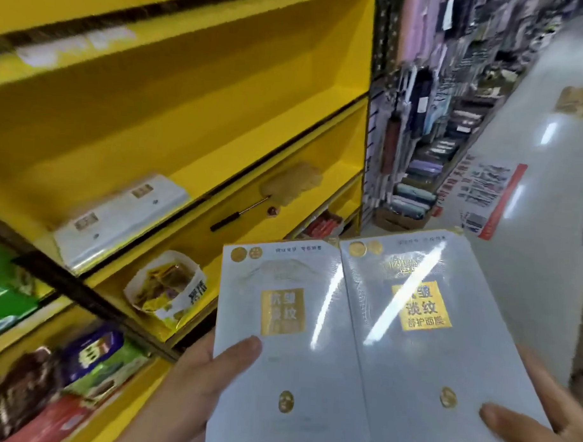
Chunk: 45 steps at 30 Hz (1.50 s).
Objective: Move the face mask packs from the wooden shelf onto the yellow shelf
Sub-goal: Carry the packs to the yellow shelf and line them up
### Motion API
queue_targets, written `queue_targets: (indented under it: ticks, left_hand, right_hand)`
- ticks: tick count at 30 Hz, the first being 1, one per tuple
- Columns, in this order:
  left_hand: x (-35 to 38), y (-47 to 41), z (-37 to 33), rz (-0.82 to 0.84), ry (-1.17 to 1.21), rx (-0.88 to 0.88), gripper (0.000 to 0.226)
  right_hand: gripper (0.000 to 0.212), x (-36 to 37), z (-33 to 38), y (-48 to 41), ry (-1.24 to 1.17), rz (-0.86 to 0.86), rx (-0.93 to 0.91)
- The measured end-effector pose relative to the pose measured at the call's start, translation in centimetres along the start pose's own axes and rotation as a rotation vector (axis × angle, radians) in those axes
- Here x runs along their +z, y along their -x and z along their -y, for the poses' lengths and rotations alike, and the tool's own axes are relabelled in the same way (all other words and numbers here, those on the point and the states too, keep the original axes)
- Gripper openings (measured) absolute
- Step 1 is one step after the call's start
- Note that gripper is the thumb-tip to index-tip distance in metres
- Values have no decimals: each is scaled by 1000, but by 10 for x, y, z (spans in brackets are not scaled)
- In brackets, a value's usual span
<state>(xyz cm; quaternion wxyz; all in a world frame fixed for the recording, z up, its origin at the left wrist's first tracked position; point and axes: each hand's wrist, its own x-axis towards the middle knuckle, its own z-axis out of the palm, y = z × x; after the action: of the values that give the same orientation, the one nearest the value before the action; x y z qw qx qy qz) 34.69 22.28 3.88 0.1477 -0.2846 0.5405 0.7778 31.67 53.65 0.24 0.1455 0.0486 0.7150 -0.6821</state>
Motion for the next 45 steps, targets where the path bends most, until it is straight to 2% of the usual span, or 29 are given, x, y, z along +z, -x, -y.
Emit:
queue_targets:
  ticks: [2, 5, 7, 9, 10, 12, 14, 15, 17, 18, 23, 30, 37, 41, 45]
  left_hand:
    - [-17, -8, -15, -31, 26, 14, 54]
    - [-34, -11, -36, -174, 43, 42, 36]
    - [-44, -19, -48, -244, 87, 60, 36]
    - [-56, -25, -54, -267, 46, 105, 59]
    - [-66, -32, -58, -304, 69, 137, 63]
    - [-78, -54, -74, -434, 162, 158, 50]
    - [-84, -80, -84, -513, 98, 212, 36]
    - [-78, -92, -88, -532, 63, 180, 31]
    - [-59, -118, -107, -678, 211, 151, 36]
    - [-50, -127, -114, -702, 307, 165, 36]
    - [-37, -170, -136, -730, 425, 179, 35]
    - [-55, -231, -181, -883, 293, 257, 27]
    - [-101, -301, -239, -1012, -79, 272, 34]
    - [-122, -335, -268, -1043, -101, 238, 43]
    - [-137, -366, -286, -1129, -135, 218, 33]
  right_hand:
    - [75, 17, 7, -34, -26, 61, -12]
    - [81, 45, 17, -73, -25, 106, -14]
    - [84, 65, 29, -101, 17, 133, -26]
    - [73, 80, 39, -135, -7, 239, 38]
    - [69, 85, 44, -149, -41, 251, 62]
    - [56, 104, 60, -177, -136, 301, 119]
    - [90, 111, 67, -214, -125, 379, 164]
    - [94, 115, 71, -228, -128, 343, 180]
    - [64, 122, 80, -268, -135, 405, 178]
    - [57, 123, 83, -291, -130, 444, 175]
    - [61, 139, 103, -376, -69, 576, 191]
    - [56, 181, 127, -460, 18, 633, 175]
    - [48, 235, 143, -533, 66, 582, 130]
    - [46, 261, 148, -573, 71, 592, 124]
    - [52, 284, 153, -604, 139, 626, 104]
